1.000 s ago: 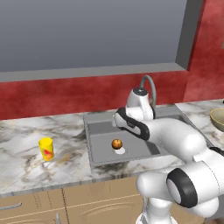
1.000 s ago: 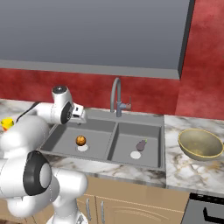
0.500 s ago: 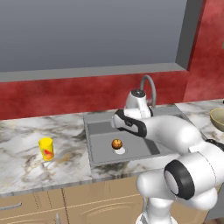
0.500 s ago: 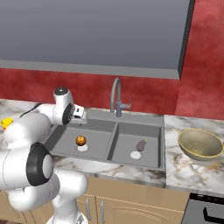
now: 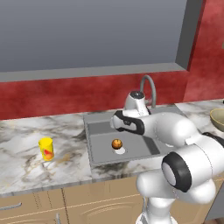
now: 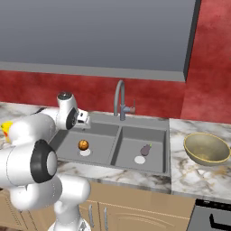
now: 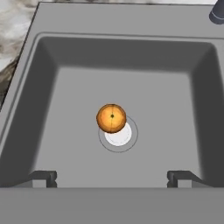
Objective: Remove the eggplant and orange from the sink. Then move the bowl and cup from the counter to the sink for washing.
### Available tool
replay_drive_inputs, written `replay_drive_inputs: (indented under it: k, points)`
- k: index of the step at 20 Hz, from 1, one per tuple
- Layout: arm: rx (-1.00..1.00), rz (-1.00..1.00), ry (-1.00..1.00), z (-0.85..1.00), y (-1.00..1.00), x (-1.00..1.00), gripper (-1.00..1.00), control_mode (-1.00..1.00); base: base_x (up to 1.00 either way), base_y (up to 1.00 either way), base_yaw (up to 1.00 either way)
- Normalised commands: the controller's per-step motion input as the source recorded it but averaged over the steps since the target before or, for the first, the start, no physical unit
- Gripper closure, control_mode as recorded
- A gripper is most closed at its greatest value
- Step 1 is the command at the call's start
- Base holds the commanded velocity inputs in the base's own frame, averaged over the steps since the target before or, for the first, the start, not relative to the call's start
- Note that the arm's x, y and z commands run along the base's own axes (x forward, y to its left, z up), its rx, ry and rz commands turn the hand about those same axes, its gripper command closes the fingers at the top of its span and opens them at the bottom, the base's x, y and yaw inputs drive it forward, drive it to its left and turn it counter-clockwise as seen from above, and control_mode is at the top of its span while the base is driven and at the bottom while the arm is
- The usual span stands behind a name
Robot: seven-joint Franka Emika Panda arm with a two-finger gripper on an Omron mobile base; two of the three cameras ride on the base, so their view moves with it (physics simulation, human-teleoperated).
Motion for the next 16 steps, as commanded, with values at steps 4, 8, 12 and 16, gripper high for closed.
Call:
replay_drive_inputs:
  k: [4, 8, 12, 16]
  points:
    - [0.0, 0.0, 0.0, -0.14, 0.0, 0.09, -1.0, -1.0, 0.0, 0.0, 0.0]
    - [0.0, 0.0, 0.0, -0.15, 0.0, 0.08, -1.0, -1.0, 0.0, 0.0, 0.0]
    - [0.0, 0.0, 0.0, -0.14, 0.0, 0.04, -1.0, -1.0, 0.0, 0.0, 0.0]
    - [0.0, 0.0, 0.0, -0.15, 0.0, 0.04, -1.0, -1.0, 0.0, 0.0, 0.0]
